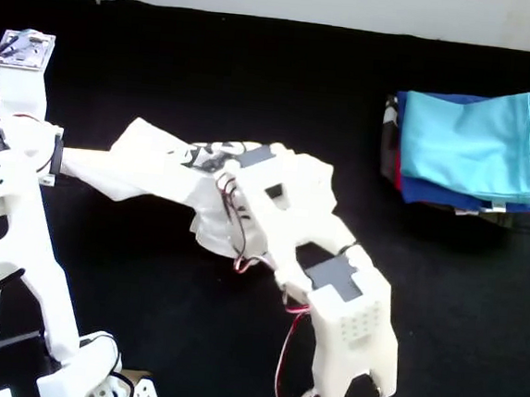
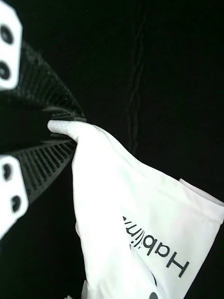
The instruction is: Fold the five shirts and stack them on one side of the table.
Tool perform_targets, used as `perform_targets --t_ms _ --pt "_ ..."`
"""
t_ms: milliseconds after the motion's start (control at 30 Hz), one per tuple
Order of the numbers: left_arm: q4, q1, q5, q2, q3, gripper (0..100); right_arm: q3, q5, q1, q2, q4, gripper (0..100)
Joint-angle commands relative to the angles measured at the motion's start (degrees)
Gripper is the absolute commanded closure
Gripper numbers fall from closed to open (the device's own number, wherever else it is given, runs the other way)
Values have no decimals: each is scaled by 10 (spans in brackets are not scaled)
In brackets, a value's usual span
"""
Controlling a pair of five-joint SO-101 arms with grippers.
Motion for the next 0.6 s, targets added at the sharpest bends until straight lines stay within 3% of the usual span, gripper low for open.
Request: perform_targets --t_ms 0,400,567 --pt "0 -2 -4 -5 14 992 -23 -1 16 -14 0 985" --pt "4 53 -4 -8 80 992 -63 3 30 -254 75 993" --pt "3 53 -4 -8 75 992 -17 22 -7 -302 149 992"
